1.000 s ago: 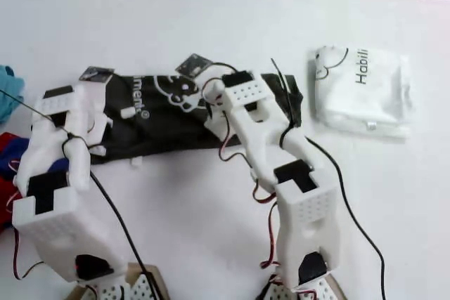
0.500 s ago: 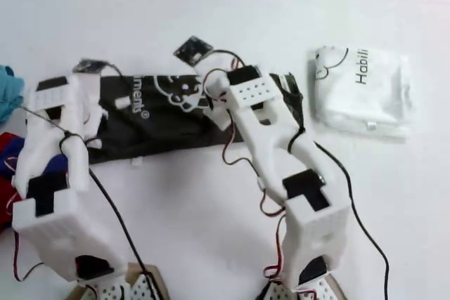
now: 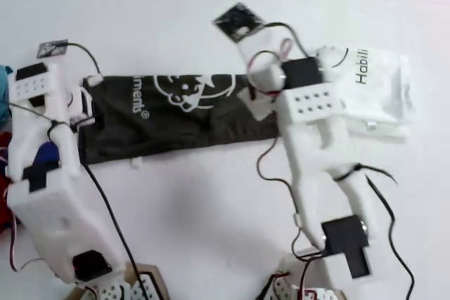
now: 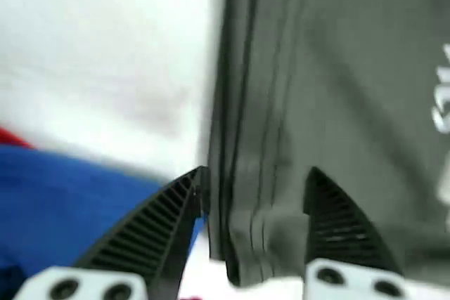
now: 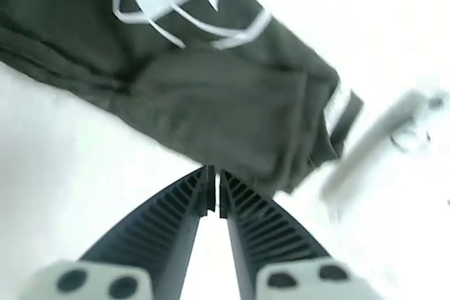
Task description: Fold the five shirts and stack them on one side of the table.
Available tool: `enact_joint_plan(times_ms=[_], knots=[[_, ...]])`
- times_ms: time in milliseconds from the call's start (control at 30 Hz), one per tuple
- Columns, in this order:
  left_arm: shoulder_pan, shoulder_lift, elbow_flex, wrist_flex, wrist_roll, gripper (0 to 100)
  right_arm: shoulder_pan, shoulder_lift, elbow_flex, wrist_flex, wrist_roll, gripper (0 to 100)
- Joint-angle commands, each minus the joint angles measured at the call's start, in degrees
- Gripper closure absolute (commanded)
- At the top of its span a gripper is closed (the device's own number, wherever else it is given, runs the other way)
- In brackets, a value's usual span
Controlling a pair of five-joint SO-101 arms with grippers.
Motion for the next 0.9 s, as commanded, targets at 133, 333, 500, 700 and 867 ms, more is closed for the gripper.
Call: enact_joint_plan(times_ms=[133, 333, 500, 700, 867], knots=[[0.6, 17.8, -30.5, 10.6, 4.0, 74, 7.3, -9.0, -0.3, 8.7, 5.8, 97.8], [1.9, 31.8, -50.6, 20.5, 4.0, 74, 11.8, -14.9, 1.7, 11.3, 6.9, 97.8], [4.2, 40.3, -61.7, 26.5, 3.8, 75, 15.8, -20.6, 11.9, 7.8, 6.9, 97.8], [4.1, 42.3, -62.1, 26.6, 1.6, 97, 26.4, -32.4, 26.7, 3.7, 12.8, 97.8], [4.0, 42.3, -62.1, 26.6, 1.2, 98, 33.1, -42.2, 45.8, -1.9, 18.4, 97.8]])
